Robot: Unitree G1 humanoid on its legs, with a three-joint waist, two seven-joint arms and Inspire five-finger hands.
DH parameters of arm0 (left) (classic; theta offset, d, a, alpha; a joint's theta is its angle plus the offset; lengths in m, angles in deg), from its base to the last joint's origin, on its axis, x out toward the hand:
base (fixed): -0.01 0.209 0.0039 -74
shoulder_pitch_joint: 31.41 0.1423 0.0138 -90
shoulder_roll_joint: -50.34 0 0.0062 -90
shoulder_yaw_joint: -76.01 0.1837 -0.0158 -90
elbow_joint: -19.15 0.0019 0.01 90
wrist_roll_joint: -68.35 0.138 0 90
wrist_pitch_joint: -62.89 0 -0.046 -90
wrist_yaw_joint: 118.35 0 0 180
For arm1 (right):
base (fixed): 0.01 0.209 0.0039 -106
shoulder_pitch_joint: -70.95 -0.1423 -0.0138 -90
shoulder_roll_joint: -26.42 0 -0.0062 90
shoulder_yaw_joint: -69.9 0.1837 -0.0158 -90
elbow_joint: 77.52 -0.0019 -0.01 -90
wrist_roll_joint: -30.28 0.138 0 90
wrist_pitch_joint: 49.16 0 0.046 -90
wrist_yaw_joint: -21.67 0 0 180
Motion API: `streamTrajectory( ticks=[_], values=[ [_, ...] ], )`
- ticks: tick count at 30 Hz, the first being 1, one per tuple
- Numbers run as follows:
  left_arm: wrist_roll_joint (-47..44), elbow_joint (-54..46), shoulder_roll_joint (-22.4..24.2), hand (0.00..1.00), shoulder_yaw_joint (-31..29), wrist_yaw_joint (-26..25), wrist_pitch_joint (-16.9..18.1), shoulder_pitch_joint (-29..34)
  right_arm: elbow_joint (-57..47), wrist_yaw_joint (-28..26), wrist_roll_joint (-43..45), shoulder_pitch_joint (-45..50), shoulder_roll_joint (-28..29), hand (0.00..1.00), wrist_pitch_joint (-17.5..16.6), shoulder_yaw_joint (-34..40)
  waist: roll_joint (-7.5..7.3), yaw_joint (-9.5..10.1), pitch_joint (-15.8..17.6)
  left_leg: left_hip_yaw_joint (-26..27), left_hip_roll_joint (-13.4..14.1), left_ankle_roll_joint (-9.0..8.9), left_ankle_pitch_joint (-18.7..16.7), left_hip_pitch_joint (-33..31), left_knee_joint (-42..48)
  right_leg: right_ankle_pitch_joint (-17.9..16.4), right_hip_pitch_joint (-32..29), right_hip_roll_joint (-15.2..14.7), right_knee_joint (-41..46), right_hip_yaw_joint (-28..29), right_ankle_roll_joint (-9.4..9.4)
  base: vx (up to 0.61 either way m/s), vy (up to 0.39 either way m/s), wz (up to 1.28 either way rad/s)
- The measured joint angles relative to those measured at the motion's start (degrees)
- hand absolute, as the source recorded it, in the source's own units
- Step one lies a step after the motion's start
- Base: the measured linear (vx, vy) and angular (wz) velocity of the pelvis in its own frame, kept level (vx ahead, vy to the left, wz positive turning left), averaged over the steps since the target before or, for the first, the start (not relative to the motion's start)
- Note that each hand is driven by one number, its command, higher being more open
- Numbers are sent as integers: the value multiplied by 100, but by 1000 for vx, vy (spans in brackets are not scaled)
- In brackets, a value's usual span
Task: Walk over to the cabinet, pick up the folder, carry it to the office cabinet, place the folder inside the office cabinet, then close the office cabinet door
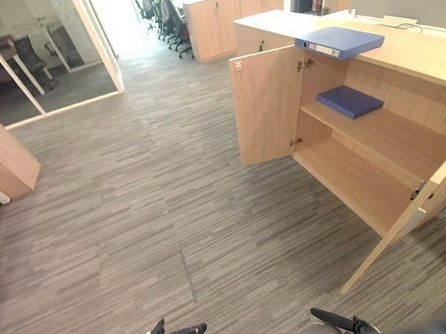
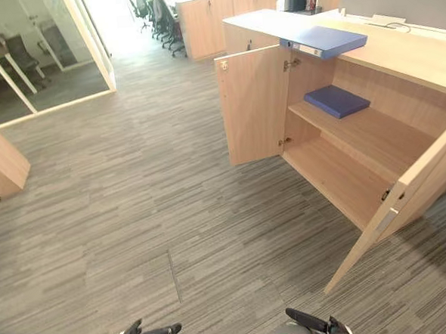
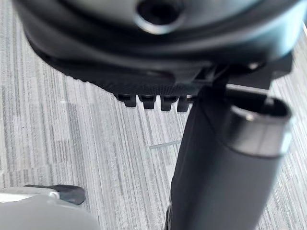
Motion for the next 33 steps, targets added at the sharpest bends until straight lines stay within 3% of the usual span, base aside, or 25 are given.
streamTrajectory(
  ticks=[1, 2, 3, 5, 7, 12, 13, 14, 16, 17, 18, 19, 20, 21, 22, 23, 24, 26, 27, 29, 30, 31, 32, 33],
  values=[
    [13, 3, -70, 100, 3, -7, 2, -66, -1, 28, 58, -27, 103, 100, -50, -67, -122, -10, 30, -88, 50, -66, -114, 26, -32, 49, -62, 239, -982, -6, 41, 76, -224, 23],
    [23, 8, -150, 100, -2, -18, 6, -116, 13, 47, 96, -25, 192, 100, -57, -46, -263, -6, 95, -156, 54, -176, -206, 81, -45, 445, -23, 382, -1956, 61, -38, 83, -252, 26],
    [38, 29, -155, 100, -7, -20, -1, -126, 35, 49, 103, -13, 206, 100, -49, -45, -288, -9, 113, -204, 77, -232, -247, 119, -47, 593, 60, 433, -2053, 45, -227, 115, -265, 17],
    [178, 73, -7, 100, -121, -15, 0, -115, 17, 83, 109, -12, 144, 100, -49, 16, -139, 26, 122, -114, 379, -484, -310, 178, -71, 513, 173, 793, -2223, -83, -466, 173, -244, -3],
    [231, 78, 38, 100, -296, -16, -10, -99, 11, 88, 102, -15, 153, 100, -44, 13, -159, 6, 134, -67, 488, -539, -304, 293, -182, 338, 152, 881, -2073, -133, -582, 189, -227, -3],
    [258, 118, 108, 100, -634, 7, -17, -67, 13, 48, 92, 140, 203, 100, -45, 13, -168, -5, 75, -72, 862, -758, -415, 570, -301, -7, 513, 1196, -2230, -446, -621, 125, -140, 20],
    [300, 110, 78, 100, -646, 26, -12, -29, 13, 34, 91, 231, 247, 100, -48, 18, -201, -9, 28, -70, 908, -769, -503, 461, 17, -53, 674, 1260, -2399, -527, -659, 172, -151, 51],
    [342, 77, 15, 100, -744, 72, 3, 13, 17, 16, 94, 303, 322, 100, -56, 44, -308, -22, -49, -68, 919, -897, -744, -70, 1079, -40, 838, 1297, -2672, -642, -640, 155, -142, 44],
    [354, -45, 42, 100, -989, 94, -22, 61, -26, -4, 94, 396, 330, 100, -51, 35, -300, -22, -115, 8, 1111, -1054, -933, -1060, 3096, 62, 1038, 1462, -2996, -670, -606, 171, -122, 4],
    [337, -79, 171, 100, -1138, 81, -31, 226, -31, -16, 97, 429, 217, 100, -58, -21, -122, 10, -83, 121, 1441, -1073, -702, -1590, 4495, 73, 1262, 1729, -3147, -547, -688, 180, -66, -43],
    [183, -84, 206, 100, -1218, 75, -20, 319, -5, -19, 94, 433, 161, 100, -58, -72, -41, 23, -77, 185, 1590, -1081, -507, -1691, 4923, 63, 1405, 1846, -3200, -449, -760, 220, -1, -77],
    [-25, -157, 324, 100, -1390, 9, 20, 367, 38, -2, 108, 468, 124, 100, -40, -180, 21, 79, -60, 430, 1841, -976, -19, -1725, 5460, 65, 1712, 1985, -3328, -209, -874, 255, 48, -99],
    [-48, -245, 263, 100, -1378, -31, 40, 368, 59, 5, 67, 458, 104, 100, -26, -379, -43, 144, -57, 683, 1968, -807, 401, -1797, 5912, 40, 1915, 1978, -3418, 72, -930, 261, 69, -105],
    [-46, -271, 237, 100, -1345, -30, 40, 374, 73, 2, 64, 450, 82, 100, -31, -507, -55, 156, -62, 766, 1994, -738, 194, -1876, 6046, 16, 1955, 1961, -3420, 223, -965, 258, 94, -116],
    [-33, -300, 259, 100, -1303, -32, 39, 310, 152, -5, 64, 365, 35, 100, -21, -576, -112, 156, -51, 892, 2010, -710, -384, -2080, 6042, 1, 2000, 1913, -3428, 504, -983, 309, 159, -144],
    [-54, -353, 236, 100, -1300, -26, 49, 279, 257, 16, 66, 224, 26, 100, 17, -575, -136, 196, 9, 969, 1907, -771, -854, -2281, 5482, 29, 2011, 1774, -3428, 855, -936, 262, 137, -132],
    [-54, -365, 229, 100, -1294, -19, 50, 271, 257, 18, 67, 212, 30, 100, 30, -575, -147, 202, 26, 964, 1871, -782, -903, -2307, 5315, 28, 2021, 1737, -3430, 927, -934, 305, 211, -138],
    [-55, -450, 178, 100, -1100, -25, 94, 260, 256, 20, 67, 181, 58, 100, 68, -693, -257, 244, 98, 763, 1581, -891, -988, -2364, 3554, -38, 2126, 1391, -3512, 1365, -727, 269, 213, -105],
    [-54, -447, 165, 100, -1057, -26, 106, 246, 248, 20, 67, 180, 58, 100, 69, -706, -258, 243, 99, 642, 1542, -914, -958, -2366, 3099, -62, 2164, 1322, -3532, 1451, -656, 270, 236, -75],
    [-56, -439, 149, 100, -1008, -49, 118, 228, 249, 45, 68, 183, 51, 100, 73, -736, -254, 236, 109, 55, 1409, -946, -587, -2383, 1589, -214, 2359, 1040, -3585, 1577, -363, 435, 452, -38],
    [-56, -438, 161, 100, -997, -75, 120, 228, 247, 48, 68, 188, 34, 100, 70, -744, -225, 234, 110, -45, 1395, -933, -437, -2351, 1282, -267, 2412, 994, -3585, 1567, -272, 497, 557, -18],
    [-89, -401, 178, 100, -971, -118, 118, 223, 252, 58, 70, 199, -21, 100, 64, -867, -157, 251, 94, -137, 1381, -1138, 417, -2300, 1083, -356, 2527, 918, -3570, 1543, -15, 336, 391, -14],
    [-116, -379, 159, 100, -971, -132, 117, 222, 250, 58, 69, 195, -36, 100, 62, -946, -174, 267, 82, -141, 1308, -1129, 782, -2291, 1114, -344, 2562, 832, -3565, 1522, 98, 397, 470, -16],
    [-136, -373, 13, 100, -962, -154, 123, 200, 243, 50, 75, 144, 76, 100, 46, -1026, -401, 277, 82, -42, 1081, -1057, 640, -2286, 1200, -218, 2552, 580, -3537, 1425, 156, 399, 466, -20]
  ],
)
